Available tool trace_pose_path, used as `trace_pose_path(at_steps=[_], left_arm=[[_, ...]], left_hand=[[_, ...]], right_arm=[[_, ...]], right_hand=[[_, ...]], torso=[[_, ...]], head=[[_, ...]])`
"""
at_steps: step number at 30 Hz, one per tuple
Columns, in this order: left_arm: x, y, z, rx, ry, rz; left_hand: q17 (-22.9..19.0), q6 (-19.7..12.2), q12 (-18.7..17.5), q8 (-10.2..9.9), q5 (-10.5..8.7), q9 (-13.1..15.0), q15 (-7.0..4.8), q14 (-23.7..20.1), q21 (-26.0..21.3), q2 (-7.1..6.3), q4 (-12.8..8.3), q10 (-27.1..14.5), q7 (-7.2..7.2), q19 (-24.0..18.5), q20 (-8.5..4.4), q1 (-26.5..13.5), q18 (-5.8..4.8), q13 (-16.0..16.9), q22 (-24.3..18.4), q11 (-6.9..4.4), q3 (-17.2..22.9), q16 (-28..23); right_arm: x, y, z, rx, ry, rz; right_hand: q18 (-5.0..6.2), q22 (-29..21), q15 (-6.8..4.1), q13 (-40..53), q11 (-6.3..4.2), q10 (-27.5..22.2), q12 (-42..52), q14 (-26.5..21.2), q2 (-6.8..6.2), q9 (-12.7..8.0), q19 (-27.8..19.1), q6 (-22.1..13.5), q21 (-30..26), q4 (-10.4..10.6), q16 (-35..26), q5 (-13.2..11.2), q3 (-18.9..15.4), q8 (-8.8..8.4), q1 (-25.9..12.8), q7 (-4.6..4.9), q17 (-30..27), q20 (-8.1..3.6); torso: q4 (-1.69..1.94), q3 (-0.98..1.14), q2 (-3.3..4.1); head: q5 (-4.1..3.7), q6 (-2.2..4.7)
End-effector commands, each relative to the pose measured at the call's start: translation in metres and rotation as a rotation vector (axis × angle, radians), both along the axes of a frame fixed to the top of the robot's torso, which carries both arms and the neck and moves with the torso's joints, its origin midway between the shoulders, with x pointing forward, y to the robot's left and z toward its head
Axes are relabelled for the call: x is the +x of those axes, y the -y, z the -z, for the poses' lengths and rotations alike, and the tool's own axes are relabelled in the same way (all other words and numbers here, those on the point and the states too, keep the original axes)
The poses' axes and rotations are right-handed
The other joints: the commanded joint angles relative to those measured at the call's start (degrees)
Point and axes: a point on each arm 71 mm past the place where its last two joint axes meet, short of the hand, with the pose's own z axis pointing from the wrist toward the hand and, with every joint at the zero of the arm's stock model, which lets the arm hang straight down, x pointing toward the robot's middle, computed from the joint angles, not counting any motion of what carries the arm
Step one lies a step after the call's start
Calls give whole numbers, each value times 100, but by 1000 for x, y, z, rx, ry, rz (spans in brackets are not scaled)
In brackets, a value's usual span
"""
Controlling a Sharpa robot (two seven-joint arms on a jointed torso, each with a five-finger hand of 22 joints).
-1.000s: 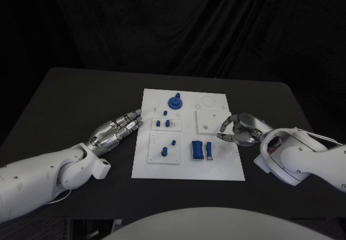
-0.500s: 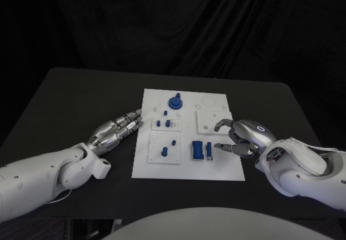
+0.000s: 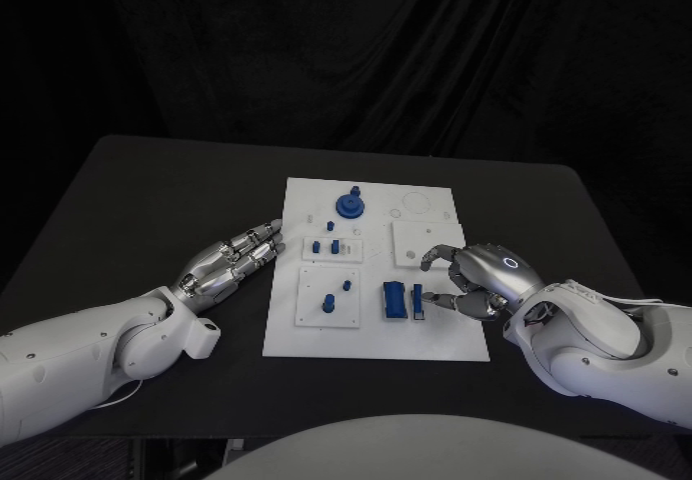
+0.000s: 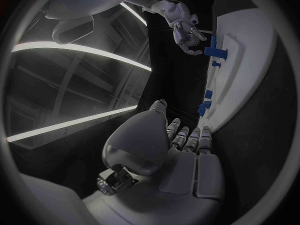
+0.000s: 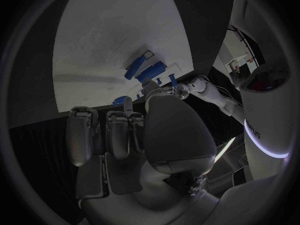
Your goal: Assemble the parts on the task board
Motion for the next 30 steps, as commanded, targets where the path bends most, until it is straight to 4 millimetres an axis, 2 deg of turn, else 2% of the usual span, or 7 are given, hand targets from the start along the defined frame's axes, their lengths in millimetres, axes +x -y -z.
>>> trace_pose_path(at_steps=[1,4,8,10,13,19,30], left_arm=[[-3,0,4,-2,-7,2],[-3,0,5,-1,-7,2],[-3,0,5,-1,-8,2],[-4,0,5,-1,-8,2],[-4,0,5,-2,-8,3],[-4,1,5,-2,-9,4],[-4,0,5,-1,-9,3]], left_hand=[[-5,-14,4,24,34,2,46,-12,-11,3,-9,27,-6,12,43,1,66,8,-5,31,38,-38],[-5,-17,5,24,35,2,44,-12,-11,5,-11,30,-15,12,44,-2,67,9,-5,51,43,-38],[-5,-17,5,24,35,2,44,-12,-11,5,-11,30,-15,12,44,-2,67,9,-5,51,43,-38],[-5,-17,5,24,35,2,44,-12,-11,5,-11,30,-15,12,44,-2,67,9,-5,51,43,-38],[-5,-17,5,24,35,2,44,-12,-11,5,-11,30,-15,12,44,-2,67,9,-5,51,43,-38],[-5,-18,7,24,36,2,42,-12,-11,7,-13,35,-23,12,43,-4,69,10,-5,72,47,-38],[-5,-18,7,24,36,2,42,-12,-11,7,-13,35,-23,12,43,-4,69,10,-5,72,47,-38]], right_arm=[[0,-1,1,-16,6,-2],[0,-2,3,-17,-12,-10],[0,-2,5,-29,-34,-17],[0,-2,6,-37,-44,-20],[1,-3,8,-47,-57,-25],[3,-3,11,-59,-77,-24],[3,-6,13,-56,-91,-38]], right_hand=[[58,1308,53,1508,46,589,15,547,10,-30,297,56,-7,48,8,6,1,14,-51,9,1236,26],[54,1314,65,1508,60,589,15,544,64,-234,309,234,9,154,1,71,-25,-89,-188,26,1220,37],[45,1326,64,1508,59,589,15,539,126,-630,332,633,42,137,-10,202,-13,-402,-228,25,1191,40],[37,1336,57,1508,61,589,15,535,166,-1055,350,1063,68,129,-20,261,-3,-889,-254,22,1165,48],[34,1342,70,1508,67,589,15,533,171,-1232,359,1252,86,132,-25,279,-9,-1125,-273,43,1154,42],[30,1347,82,1508,85,589,15,532,182,-1454,367,1446,100,131,-28,295,-17,-1486,-303,68,1146,50],[30,1347,86,1508,85,589,15,532,196,-1610,367,1514,100,121,-27,298,-17,-1776,-301,61,1148,58]], torso=[[0,-2,0],[2,-2,-1],[3,-1,-1],[2,-2,-1],[2,-2,-2],[1,-1,-1],[2,-1,-1]], head=[[5,0],[8,0],[-3,0],[-1,0],[0,0],[1,0],[-7,0]])
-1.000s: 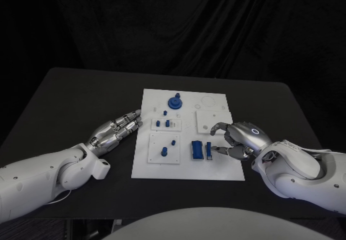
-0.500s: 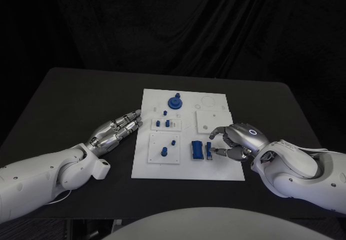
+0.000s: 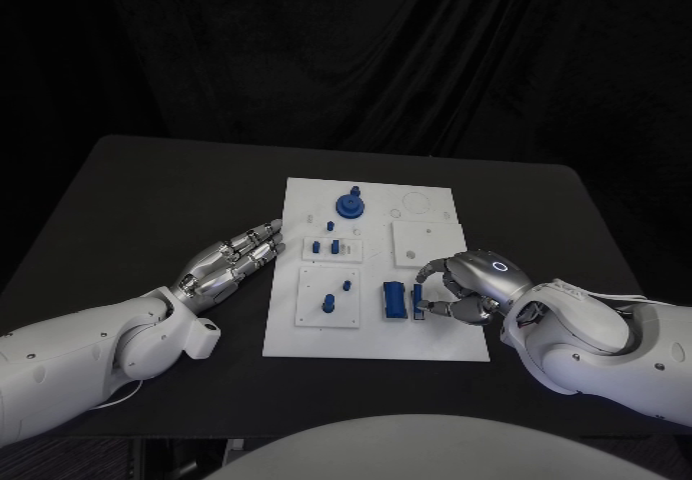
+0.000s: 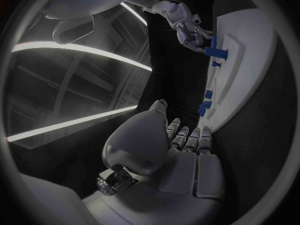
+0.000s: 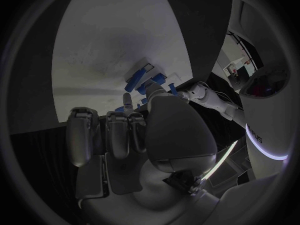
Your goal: Assemble the parts on the task board
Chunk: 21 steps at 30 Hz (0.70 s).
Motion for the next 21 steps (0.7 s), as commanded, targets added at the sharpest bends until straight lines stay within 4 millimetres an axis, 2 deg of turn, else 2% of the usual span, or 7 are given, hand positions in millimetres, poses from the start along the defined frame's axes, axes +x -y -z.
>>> trace_pose_path(at_steps=[1,9,21], left_arm=[[-3,0,5,1,-9,4],[-3,1,6,1,-10,5],[-3,1,6,1,-12,6]], left_hand=[[-9,-18,7,24,36,2,42,-13,-12,8,3,10,-23,-5,35,-4,68,6,-8,47,31,-38],[-9,-18,7,24,36,2,42,-13,-12,8,3,10,-23,-5,35,-4,68,6,-8,47,31,-38],[-9,-18,7,25,36,2,41,-13,-12,6,-1,10,-28,-5,35,-6,70,6,-8,66,35,-38]], right_arm=[[-1,-1,2,-5,-20,-14],[-2,-2,4,-18,-36,-19],[-3,-3,6,-33,-54,-21]], right_hand=[[29,1350,42,1509,20,608,15,531,18,-23,389,90,19,-12,-28,32,7,-48,-38,-30,1144,37],[26,1356,4,1509,-27,608,15,533,40,-93,397,336,34,-1,-25,30,3,-163,-61,-86,1153,10],[23,1359,-3,1509,-28,608,15,535,61,-131,403,648,45,5,-23,26,-5,-237,-97,-78,1159,-5]], torso=[[0,0,0],[1,0,0],[1,0,0]], head=[[-8,0],[-10,0],[-7,0]])
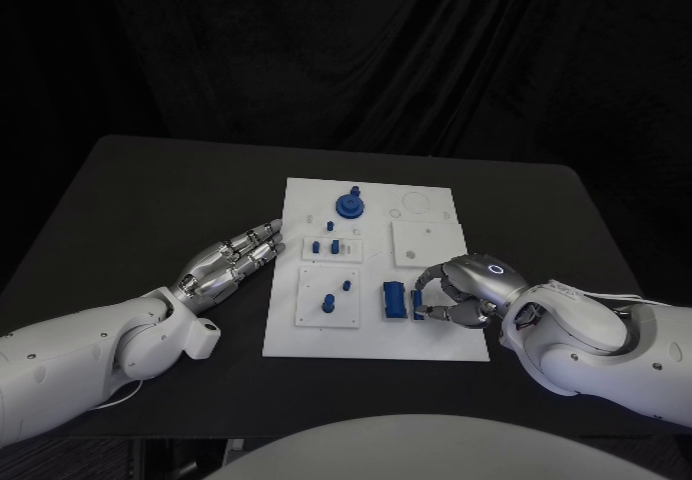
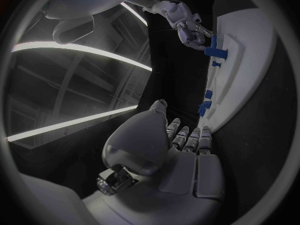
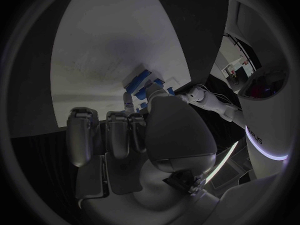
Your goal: Assemble the parts on the task board
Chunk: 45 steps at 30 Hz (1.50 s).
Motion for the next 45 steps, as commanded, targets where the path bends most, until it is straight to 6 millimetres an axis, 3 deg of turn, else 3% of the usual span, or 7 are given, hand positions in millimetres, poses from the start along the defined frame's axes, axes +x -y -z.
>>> trace_pose_path(at_steps=[1,8,14,33,39,40,45], left_arm=[[-4,1,6,3,-13,6],[-4,1,6,2,-14,8],[-4,1,7,3,-15,7],[-4,1,8,2,-16,7],[-4,1,8,2,-15,6],[-4,0,8,2,-15,5],[-5,-1,8,4,-15,2]], left_hand=[[-6,-18,7,25,36,2,41,-12,-16,6,-1,-18,-28,0,32,-6,70,7,-8,38,35,-38],[-6,-18,7,25,36,2,41,-12,-16,6,-1,-18,-28,0,32,-6,70,7,-8,38,35,-38],[-6,-29,6,23,32,1,41,-12,-16,1,-4,-18,-30,0,33,-12,71,7,-8,48,35,-38],[-6,-33,6,22,30,0,41,-12,-17,6,-3,-18,-32,-1,33,-16,72,7,-9,54,39,-38],[-6,-33,6,22,30,0,41,-12,-17,6,-3,-18,-32,-1,33,-16,72,7,-9,54,39,-38],[-6,-31,6,23,28,1,41,-12,-16,11,0,-18,-32,0,34,-20,72,7,-8,57,42,-38],[-6,-31,6,23,28,1,41,-12,-16,11,0,-18,-32,0,34,-20,72,7,-8,57,42,-38]], right_arm=[[-2,0,2,-16,-20,-7],[-2,0,4,-29,-33,-5],[-1,0,6,-55,-55,1],[2,2,6,-37,-31,15],[0,4,-2,34,39,9],[-1,5,-4,45,50,7],[-5,10,-9,77,83,-2]], right_hand=[[21,1362,-2,1509,-28,608,15,535,6,-9,405,64,26,7,-23,25,-6,-41,-48,-9,1153,-5],[28,1353,-9,1509,-37,608,15,528,15,-47,393,148,3,23,-36,-53,-34,-131,-130,-20,1120,-9],[49,1325,12,1509,-11,608,15,515,72,-297,350,-137,-80,28,-60,-206,-114,-656,-380,15,1061,2],[97,1261,-31,1134,-59,320,-308,485,-33,-1056,257,-2184,-283,65,-127,-971,-113,-1656,-1173,-39,910,-29],[81,1282,-14,1252,-37,416,-201,496,-137,-1007,290,-1635,-226,70,-111,-1013,0,-1558,-1304,-8,953,-18],[62,1308,-4,1441,-23,558,-41,506,-77,-854,330,-540,-149,62,-92,-898,61,-1312,-1310,8,997,-11],[43,1334,-18,1509,-45,608,15,517,-16,-738,370,67,-70,42,-70,-450,114,-1127,-1207,-22,1048,-16]], torso=[[0,0,1],[0,-1,0],[0,-1,1],[-2,0,1],[0,0,1],[0,1,-1],[0,0,1]], head=[[-4,0],[3,0],[10,0],[16,0],[29,0],[34,0],[49,0]])
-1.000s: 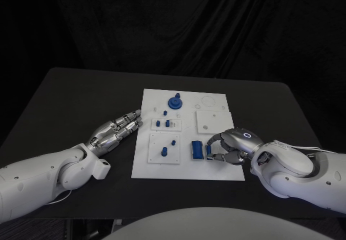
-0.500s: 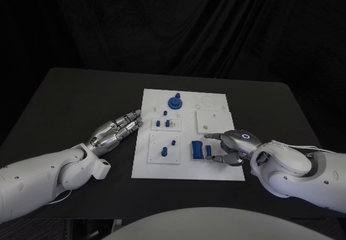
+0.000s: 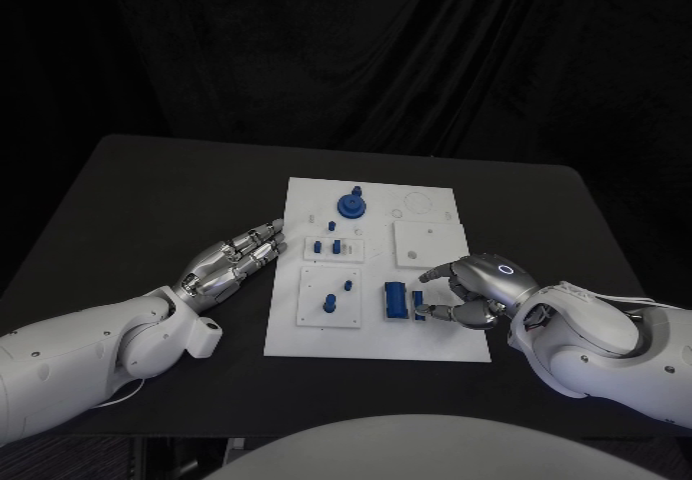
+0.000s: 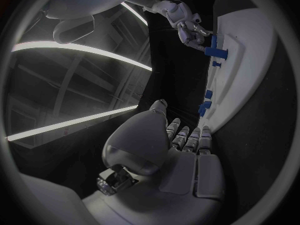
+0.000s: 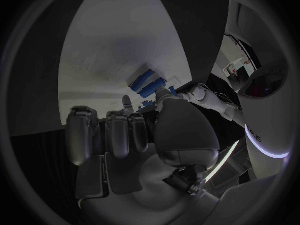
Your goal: Assemble the parts on the task board
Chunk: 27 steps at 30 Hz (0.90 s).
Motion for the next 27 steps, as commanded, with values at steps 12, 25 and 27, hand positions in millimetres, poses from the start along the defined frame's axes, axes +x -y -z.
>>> trace_pose_path(at_steps=[12,25,27], left_arm=[[-5,-1,7,7,-14,1],[-5,-2,7,10,-16,-1],[-5,-1,7,10,-17,0]], left_hand=[[-9,-10,7,23,19,1,42,-12,-29,16,6,6,-12,8,49,-28,73,8,-8,40,44,-38],[-9,-7,7,24,20,1,42,-12,-29,17,6,7,-13,8,50,-28,73,9,-8,41,45,-38],[-9,-7,7,24,20,1,42,-12,-29,17,6,7,-13,8,50,-28,73,9,-8,41,45,-38]], right_arm=[[-12,6,0,39,20,-45],[-16,1,8,23,-20,-61],[-16,0,9,17,-27,-62]], right_hand=[[27,1352,-89,1509,-106,586,30,523,-56,65,397,323,104,-154,43,2492,486,-20,998,-99,1091,-86],[29,1350,-137,1509,-169,586,30,521,-170,-1,391,184,99,-269,38,2801,761,-160,1254,-176,1080,-124],[30,1348,-142,1509,-175,586,30,520,-176,-10,389,159,94,-271,38,2804,781,-178,1260,-186,1080,-129]], torso=[[0,-2,-1],[0,-1,-1],[0,-1,-1]], head=[[0,0],[-1,0],[-8,0]])
